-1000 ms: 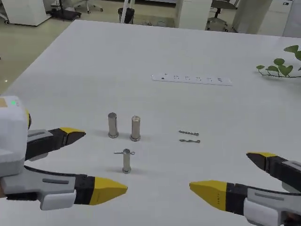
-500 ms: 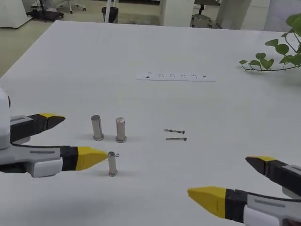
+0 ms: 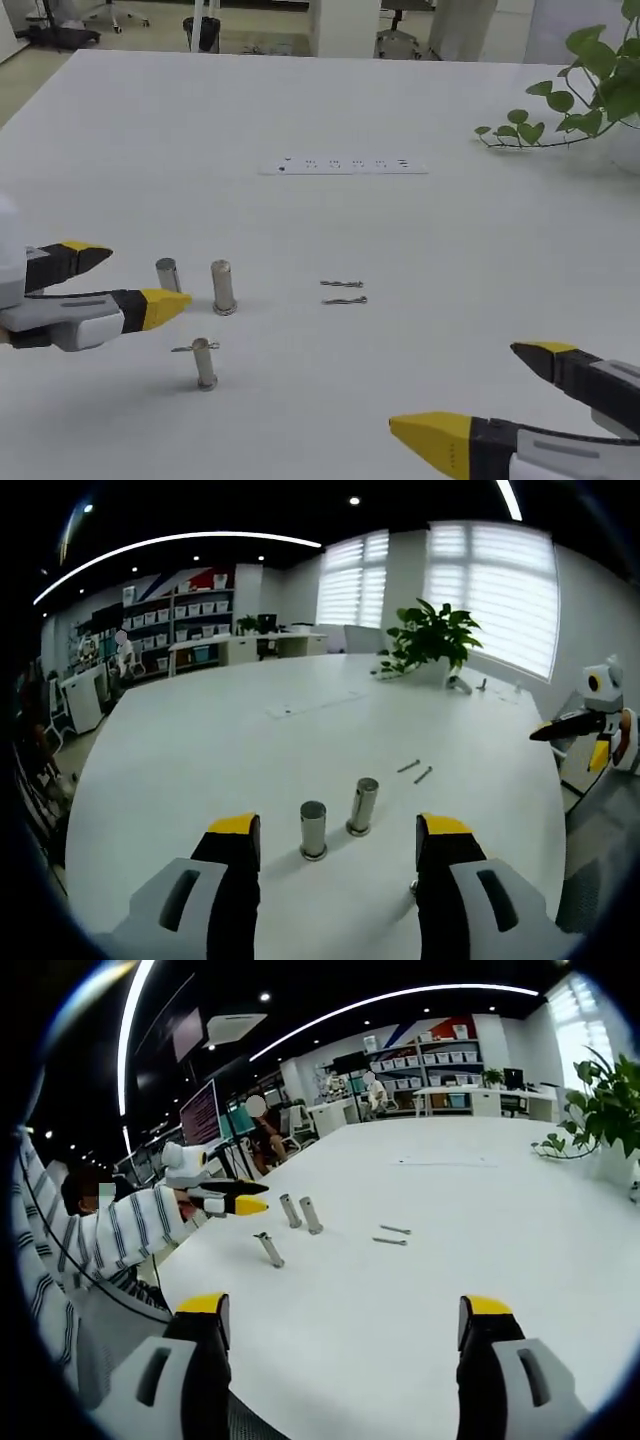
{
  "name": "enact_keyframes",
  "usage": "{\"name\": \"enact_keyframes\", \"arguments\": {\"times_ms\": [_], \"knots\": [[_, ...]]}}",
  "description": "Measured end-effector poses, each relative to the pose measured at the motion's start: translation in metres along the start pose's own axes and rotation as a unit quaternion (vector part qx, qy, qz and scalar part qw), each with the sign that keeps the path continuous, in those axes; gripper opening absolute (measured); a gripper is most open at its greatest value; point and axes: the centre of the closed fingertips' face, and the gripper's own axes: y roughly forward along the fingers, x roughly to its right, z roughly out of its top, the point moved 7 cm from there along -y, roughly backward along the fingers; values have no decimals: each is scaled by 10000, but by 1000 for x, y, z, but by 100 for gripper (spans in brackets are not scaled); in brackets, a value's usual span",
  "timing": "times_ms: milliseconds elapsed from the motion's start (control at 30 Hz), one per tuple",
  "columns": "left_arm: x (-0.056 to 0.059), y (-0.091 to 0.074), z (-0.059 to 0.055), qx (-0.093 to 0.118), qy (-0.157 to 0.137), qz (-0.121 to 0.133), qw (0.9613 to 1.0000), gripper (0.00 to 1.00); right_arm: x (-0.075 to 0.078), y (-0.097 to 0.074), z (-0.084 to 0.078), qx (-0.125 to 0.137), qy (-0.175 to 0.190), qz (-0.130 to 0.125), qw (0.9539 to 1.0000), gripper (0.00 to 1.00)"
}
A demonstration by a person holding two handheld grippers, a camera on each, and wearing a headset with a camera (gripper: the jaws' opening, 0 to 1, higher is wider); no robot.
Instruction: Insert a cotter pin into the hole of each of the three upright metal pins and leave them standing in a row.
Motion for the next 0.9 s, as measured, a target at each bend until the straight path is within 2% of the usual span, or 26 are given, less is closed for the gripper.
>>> {"name": "enact_keyframes", "arguments": {"times_ms": [200,367,500,633,700,800,900], "knots": [[-11,16,1,75,-91,65,9999,46,5,-1,0,-24,44,-71,10000,92],[-16,25,-7,-23,-175,136,9998,36,8,-2,1,-10,75,-94,9999,91],[-15,34,-12,-107,-158,144,9997,28,11,-3,2,14,106,-116,9999,91],[-13,42,-16,-209,-163,223,9994,25,13,-5,2,10,126,-147,9998,90],[-11,44,-14,-51,-388,221,9990,22,15,-6,1,10,131,-167,9998,90],[-12,49,-17,-102,-342,311,9989,18,16,-7,0,1,161,-175,9997,90],[-12,52,-18,-66,-434,370,9984,14,16,-8,-1,-11,150,-178,9997,90]]}}
